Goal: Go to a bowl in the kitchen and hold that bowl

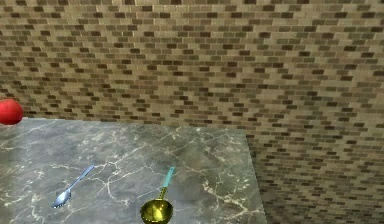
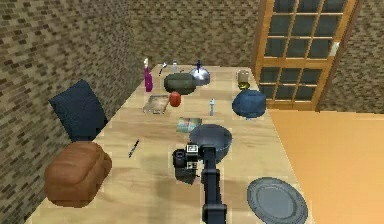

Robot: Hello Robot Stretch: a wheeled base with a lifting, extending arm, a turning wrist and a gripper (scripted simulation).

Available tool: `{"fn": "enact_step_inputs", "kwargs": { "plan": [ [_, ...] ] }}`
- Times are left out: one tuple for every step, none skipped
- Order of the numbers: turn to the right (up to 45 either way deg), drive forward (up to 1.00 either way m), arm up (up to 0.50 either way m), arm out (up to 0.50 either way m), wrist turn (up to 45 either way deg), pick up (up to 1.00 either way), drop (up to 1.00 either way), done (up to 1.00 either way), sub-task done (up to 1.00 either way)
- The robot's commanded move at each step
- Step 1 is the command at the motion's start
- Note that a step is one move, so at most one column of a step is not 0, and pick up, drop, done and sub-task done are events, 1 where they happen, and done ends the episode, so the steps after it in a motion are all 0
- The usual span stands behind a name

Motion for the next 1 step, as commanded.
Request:
{"fn": "enact_step_inputs", "kwargs": {
  "plan": [
    [0.0,0.00,0.10,0.00,0.0,0.00,0.00,0.00,0.00]
  ]
}}
